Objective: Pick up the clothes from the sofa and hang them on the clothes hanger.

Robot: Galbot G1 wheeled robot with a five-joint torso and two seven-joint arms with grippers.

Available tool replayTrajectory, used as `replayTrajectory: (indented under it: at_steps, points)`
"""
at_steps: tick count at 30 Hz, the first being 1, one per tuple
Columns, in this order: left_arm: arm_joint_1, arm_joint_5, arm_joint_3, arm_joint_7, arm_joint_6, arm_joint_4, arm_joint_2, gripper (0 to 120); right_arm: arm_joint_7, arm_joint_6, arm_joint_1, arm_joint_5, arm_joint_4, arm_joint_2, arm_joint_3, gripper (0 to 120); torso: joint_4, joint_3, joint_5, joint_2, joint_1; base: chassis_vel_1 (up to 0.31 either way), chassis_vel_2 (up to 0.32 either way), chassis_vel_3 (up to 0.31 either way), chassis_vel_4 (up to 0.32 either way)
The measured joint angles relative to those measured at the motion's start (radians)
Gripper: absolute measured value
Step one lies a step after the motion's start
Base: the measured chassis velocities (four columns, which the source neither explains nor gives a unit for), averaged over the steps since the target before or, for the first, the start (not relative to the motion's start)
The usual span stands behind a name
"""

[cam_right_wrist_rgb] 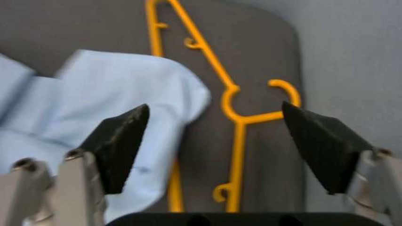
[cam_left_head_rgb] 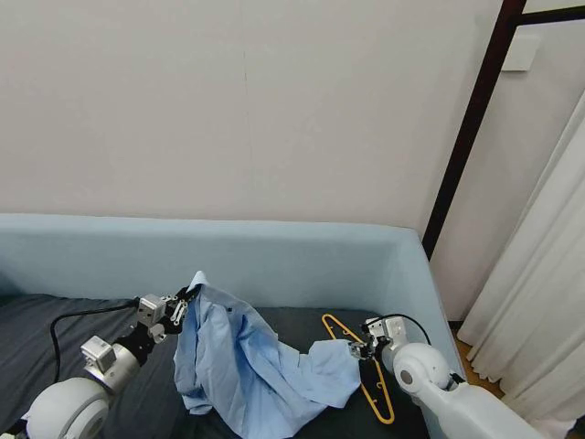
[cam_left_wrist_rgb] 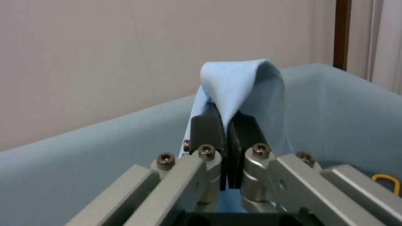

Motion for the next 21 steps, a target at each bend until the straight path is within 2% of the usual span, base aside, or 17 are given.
replayTrajectory:
  at_steps: [2, 4, 14, 19, 21]
  points:
    - [0.001, -0.002, -0.002, -0.001, -0.003, -0.006, 0.001, 0, -0.078, 0.034, 0.001, -0.116, -0.101, 0.031, 0.014, 95, 0.0003, 0.000, 0.0002, 0.000, 0.000, 0.000, 0.000, 0.000, 0.000]
    - [0.000, -0.005, -0.004, -0.002, -0.005, -0.009, 0.004, 0, -0.105, 0.052, 0.001, -0.160, -0.164, 0.054, 0.028, 99, 0.0003, 0.000, 0.0001, 0.000, 0.000, 0.000, 0.000, 0.000, 0.000]
    - [-0.009, -0.009, -0.005, -0.003, -0.018, -0.011, 0.013, 0, -0.127, 0.032, -0.008, -0.185, -0.266, 0.120, 0.077, 100, 0.0002, 0.000, -0.0002, 0.000, 0.000, 0.000, 0.000, 0.000, 0.000]
    - [-0.016, -0.009, -0.001, -0.003, -0.023, 0.000, 0.010, 0, -0.157, 0.031, 0.005, -0.225, -0.339, 0.149, 0.088, 87, 0.0002, 0.000, -0.0001, 0.000, 0.000, 0.000, 0.000, 0.000, 0.000]
    - [-0.018, -0.009, 0.001, -0.003, -0.023, 0.002, 0.009, 0, -0.164, 0.034, 0.011, -0.232, -0.358, 0.154, 0.090, 86, 0.0002, 0.000, -0.0001, 0.000, 0.000, 0.000, 0.000, 0.000, 0.000]
